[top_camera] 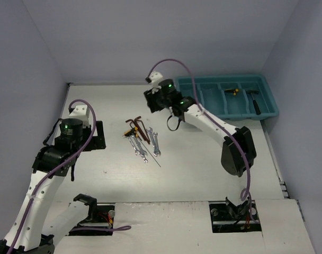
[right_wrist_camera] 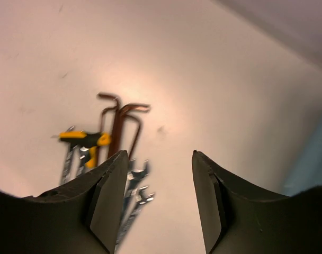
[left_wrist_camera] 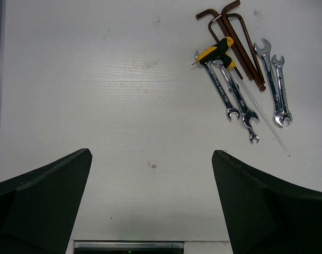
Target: Sort the tools into containers
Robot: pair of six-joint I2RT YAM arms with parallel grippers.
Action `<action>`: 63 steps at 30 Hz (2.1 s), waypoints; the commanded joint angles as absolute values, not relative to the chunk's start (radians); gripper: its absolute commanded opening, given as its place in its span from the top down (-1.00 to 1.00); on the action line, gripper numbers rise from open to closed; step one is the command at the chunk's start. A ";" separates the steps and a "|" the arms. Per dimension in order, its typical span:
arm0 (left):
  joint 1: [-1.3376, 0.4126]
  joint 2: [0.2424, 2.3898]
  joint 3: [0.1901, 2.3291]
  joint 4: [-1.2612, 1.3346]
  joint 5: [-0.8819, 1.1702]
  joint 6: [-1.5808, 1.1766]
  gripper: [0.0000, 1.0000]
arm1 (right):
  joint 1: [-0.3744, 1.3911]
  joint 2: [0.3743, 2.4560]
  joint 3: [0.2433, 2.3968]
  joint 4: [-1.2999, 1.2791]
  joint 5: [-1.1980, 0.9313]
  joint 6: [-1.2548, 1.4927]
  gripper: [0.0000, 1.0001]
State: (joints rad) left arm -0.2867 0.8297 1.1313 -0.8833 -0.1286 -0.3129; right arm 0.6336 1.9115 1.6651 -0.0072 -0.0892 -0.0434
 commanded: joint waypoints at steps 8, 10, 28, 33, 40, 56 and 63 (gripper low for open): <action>-0.282 0.807 1.152 -0.863 -0.125 -0.329 -0.91 | 0.830 2.073 1.647 0.019 -0.094 0.068 0.18; -0.282 0.806 1.147 -0.863 -0.120 -0.331 -0.91 | 0.833 2.100 1.662 0.019 -0.111 0.071 0.20; -0.282 0.791 1.137 -0.880 -0.106 -0.348 -0.91 | 0.854 2.236 1.714 0.020 -0.137 0.060 0.35; -0.282 0.780 1.131 -0.886 -0.106 -0.354 -0.91 | 0.854 2.264 1.727 0.024 -0.128 0.061 0.37; -0.282 0.769 1.127 -0.891 -0.110 -0.358 -0.91 | 0.854 2.296 1.741 0.031 -0.123 0.058 0.73; -0.282 0.788 1.149 -0.893 -0.121 -0.353 -0.91 | 0.821 1.986 1.665 0.026 0.002 -0.104 1.00; -0.282 0.801 1.159 -0.891 -0.123 -0.353 -0.91 | 0.605 1.807 1.563 0.007 0.057 -0.213 1.00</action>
